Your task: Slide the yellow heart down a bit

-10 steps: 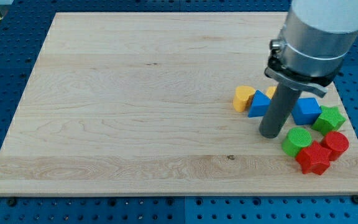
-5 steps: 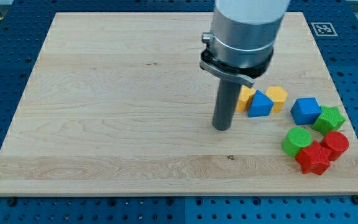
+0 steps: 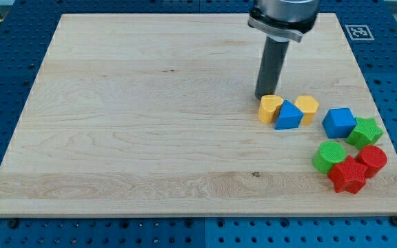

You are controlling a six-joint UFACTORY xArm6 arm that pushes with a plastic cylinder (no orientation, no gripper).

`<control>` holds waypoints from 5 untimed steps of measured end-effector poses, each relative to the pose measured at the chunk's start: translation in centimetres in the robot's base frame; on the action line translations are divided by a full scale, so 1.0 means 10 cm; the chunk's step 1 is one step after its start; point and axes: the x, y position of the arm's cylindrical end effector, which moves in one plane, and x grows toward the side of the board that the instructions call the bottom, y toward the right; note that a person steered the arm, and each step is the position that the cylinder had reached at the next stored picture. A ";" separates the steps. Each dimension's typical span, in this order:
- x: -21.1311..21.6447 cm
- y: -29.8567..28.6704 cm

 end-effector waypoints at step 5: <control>0.43 -0.06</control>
